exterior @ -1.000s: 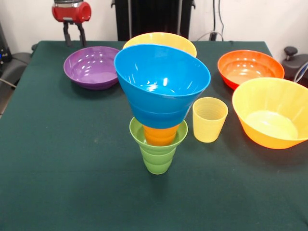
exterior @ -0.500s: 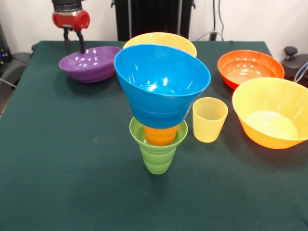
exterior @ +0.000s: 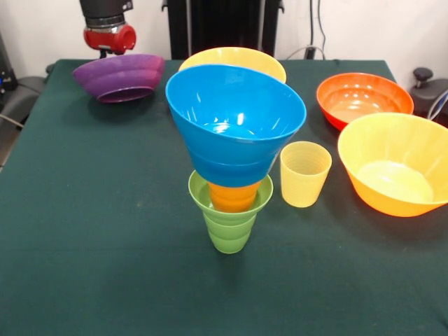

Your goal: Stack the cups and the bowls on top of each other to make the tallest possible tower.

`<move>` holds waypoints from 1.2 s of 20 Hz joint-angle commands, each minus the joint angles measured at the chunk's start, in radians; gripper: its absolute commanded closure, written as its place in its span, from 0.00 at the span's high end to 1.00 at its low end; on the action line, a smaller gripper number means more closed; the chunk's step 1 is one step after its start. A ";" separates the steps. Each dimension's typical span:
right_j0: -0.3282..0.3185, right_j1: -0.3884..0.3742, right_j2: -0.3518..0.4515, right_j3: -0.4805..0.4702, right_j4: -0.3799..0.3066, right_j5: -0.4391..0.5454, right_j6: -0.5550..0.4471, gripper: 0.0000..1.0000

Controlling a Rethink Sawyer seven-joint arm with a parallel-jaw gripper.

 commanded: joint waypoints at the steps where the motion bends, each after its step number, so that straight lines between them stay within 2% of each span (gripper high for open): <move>1: 0.053 0.091 -0.001 -0.142 -0.058 -0.045 0.039 1.00; 6: 0.045 0.077 0.013 -0.129 -0.051 -0.024 0.029 1.00; 12: 0.027 0.002 0.062 -0.079 -0.019 0.048 0.014 1.00; 16: 0.012 0.018 0.073 -0.087 -0.027 0.041 0.012 1.00; 24: 0.040 0.049 0.054 -0.112 -0.029 0.000 0.030 1.00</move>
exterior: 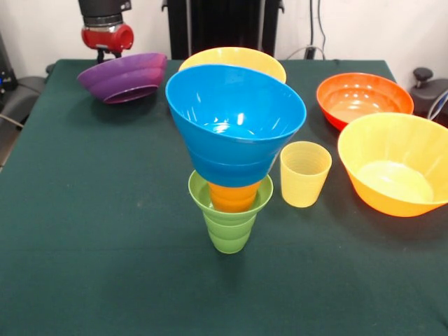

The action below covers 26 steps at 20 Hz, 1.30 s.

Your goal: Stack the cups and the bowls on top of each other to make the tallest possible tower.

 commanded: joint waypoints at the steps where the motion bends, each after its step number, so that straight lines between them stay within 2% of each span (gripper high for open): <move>1: 0.060 0.053 0.051 -0.119 -0.026 0.024 0.036 1.00; 6: 0.082 0.060 0.042 -0.129 -0.019 0.015 0.043 1.00; 10: 0.073 0.031 0.067 -0.112 -0.009 0.051 0.034 1.00; 16: 0.076 0.052 0.073 -0.135 -0.011 0.042 0.034 1.00; 22: 0.055 0.035 0.111 -0.123 -0.015 0.052 0.023 1.00; 26: 0.020 -0.017 0.165 -0.082 0.008 0.110 0.005 1.00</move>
